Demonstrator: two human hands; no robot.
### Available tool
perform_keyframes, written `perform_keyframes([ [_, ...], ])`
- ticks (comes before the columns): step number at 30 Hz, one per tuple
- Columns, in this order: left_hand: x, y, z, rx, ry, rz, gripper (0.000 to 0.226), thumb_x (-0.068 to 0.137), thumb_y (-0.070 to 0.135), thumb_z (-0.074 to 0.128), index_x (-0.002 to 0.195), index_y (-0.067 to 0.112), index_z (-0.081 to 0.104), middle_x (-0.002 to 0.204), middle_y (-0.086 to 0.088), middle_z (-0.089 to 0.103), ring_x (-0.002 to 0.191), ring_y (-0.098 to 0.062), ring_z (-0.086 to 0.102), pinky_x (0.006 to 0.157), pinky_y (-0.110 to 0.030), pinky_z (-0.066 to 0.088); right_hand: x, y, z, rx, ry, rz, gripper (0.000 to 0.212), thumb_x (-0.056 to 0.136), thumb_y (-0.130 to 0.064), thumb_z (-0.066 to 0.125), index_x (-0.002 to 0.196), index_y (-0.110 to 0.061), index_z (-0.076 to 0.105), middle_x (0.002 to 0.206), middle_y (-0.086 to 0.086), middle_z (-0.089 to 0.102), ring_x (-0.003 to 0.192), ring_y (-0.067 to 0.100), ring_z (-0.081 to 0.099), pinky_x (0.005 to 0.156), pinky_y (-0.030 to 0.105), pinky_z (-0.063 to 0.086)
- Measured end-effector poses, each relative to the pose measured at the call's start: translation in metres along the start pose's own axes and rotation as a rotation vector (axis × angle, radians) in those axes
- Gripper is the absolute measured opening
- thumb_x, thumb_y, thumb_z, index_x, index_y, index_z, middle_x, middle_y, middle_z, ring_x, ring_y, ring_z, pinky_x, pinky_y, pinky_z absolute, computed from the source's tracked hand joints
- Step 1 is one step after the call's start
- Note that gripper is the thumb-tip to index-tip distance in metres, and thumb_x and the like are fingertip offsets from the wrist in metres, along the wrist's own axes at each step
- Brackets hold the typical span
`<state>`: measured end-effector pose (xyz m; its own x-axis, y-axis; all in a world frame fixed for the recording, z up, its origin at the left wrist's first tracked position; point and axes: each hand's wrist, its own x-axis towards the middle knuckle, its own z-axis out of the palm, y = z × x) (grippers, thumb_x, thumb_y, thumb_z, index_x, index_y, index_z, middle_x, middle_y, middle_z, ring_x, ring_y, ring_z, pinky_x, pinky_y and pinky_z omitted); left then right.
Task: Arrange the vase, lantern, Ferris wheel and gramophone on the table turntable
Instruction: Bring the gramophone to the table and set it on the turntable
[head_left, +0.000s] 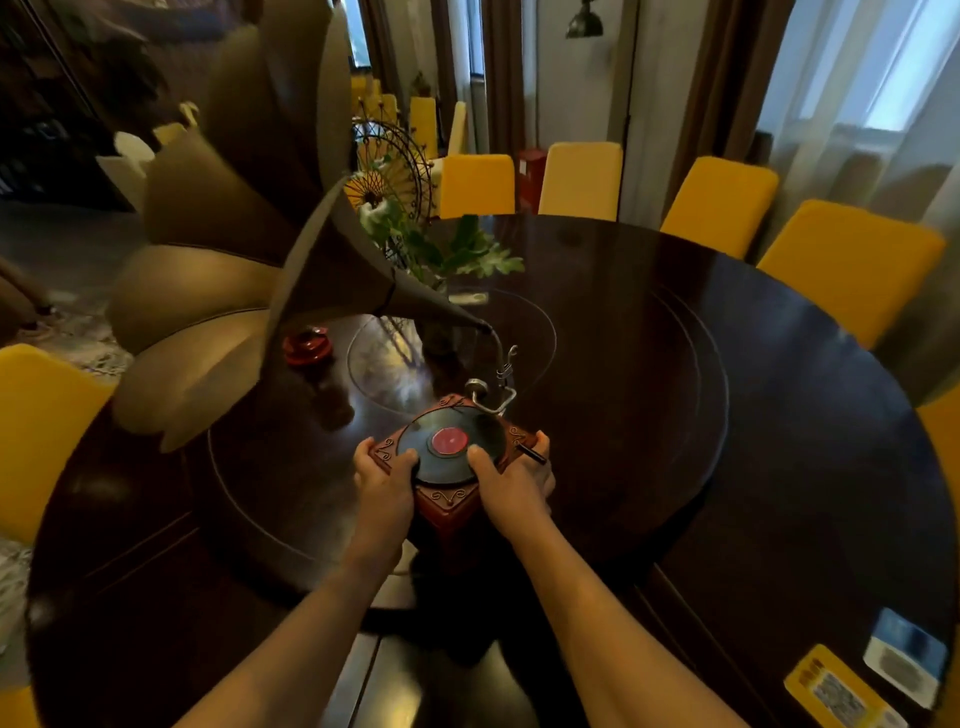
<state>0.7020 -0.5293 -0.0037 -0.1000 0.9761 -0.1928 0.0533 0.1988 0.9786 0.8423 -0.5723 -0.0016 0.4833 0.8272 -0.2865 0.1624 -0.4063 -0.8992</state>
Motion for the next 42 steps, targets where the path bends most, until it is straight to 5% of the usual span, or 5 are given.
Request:
perform_keyframes([
  [21, 0.138, -0.039, 0.054, 0.113, -0.052, 0.001, 0.076, 0.074, 0.042, 0.058, 0.142, 0.017, 0.034, 0.141, -0.018, 0.041, 0.131, -0.034, 0.043, 0.109, -0.056, 0.039, 0.152, 0.029, 0.049, 0.024, 0.032, 0.054, 0.104, 0.087, -0.057, 0.062, 0.156, -0.022, -0.007, 0.163, 0.011, 0.003, 0.149, 0.031, 0.0, 0.119, 0.05, 0.023],
  [25, 0.141, -0.055, 0.053, 0.073, -0.052, 0.065, 0.017, 0.092, 0.022, 0.063, 0.095, 0.036, 0.055, 0.101, 0.011, 0.056, 0.094, 0.014, 0.061, 0.081, -0.019, 0.052, 0.153, 0.036, 0.053, -0.026, 0.042, 0.024, 0.101, 0.087, -0.058, 0.06, 0.158, -0.019, -0.001, 0.163, 0.005, -0.002, 0.148, 0.03, 0.003, 0.114, 0.043, 0.025],
  [29, 0.139, -0.065, 0.049, 0.055, -0.163, 0.063, 0.031, 0.099, 0.015, 0.057, 0.095, 0.043, 0.046, 0.104, 0.024, 0.044, 0.079, 0.037, 0.046, 0.064, 0.002, 0.042, 0.152, 0.041, 0.055, 0.026, 0.035, 0.043, 0.101, 0.088, -0.054, 0.063, 0.157, -0.023, -0.004, 0.164, 0.006, 0.004, 0.149, 0.03, 0.004, 0.108, 0.038, 0.028],
  [38, 0.146, -0.066, 0.036, 0.215, -0.411, -0.252, 0.03, 0.102, 0.028, 0.051, 0.126, 0.011, 0.059, 0.136, -0.017, 0.059, 0.123, -0.025, 0.059, 0.087, -0.022, 0.051, 0.149, 0.034, 0.051, 0.128, 0.037, 0.083, 0.106, 0.088, -0.039, 0.072, 0.158, -0.022, -0.006, 0.159, 0.018, 0.024, 0.142, 0.034, 0.032, 0.096, 0.03, 0.033],
  [42, 0.14, -0.05, 0.031, 0.201, -0.376, -0.087, 0.038, 0.096, 0.051, 0.053, 0.122, 0.025, 0.065, 0.139, -0.006, 0.06, 0.122, -0.017, 0.059, 0.103, -0.03, 0.048, 0.146, 0.028, 0.048, 0.162, -0.001, 0.107, 0.114, 0.086, -0.041, 0.073, 0.156, -0.026, -0.016, 0.159, 0.018, 0.024, 0.142, 0.036, 0.035, 0.103, 0.042, 0.038],
])
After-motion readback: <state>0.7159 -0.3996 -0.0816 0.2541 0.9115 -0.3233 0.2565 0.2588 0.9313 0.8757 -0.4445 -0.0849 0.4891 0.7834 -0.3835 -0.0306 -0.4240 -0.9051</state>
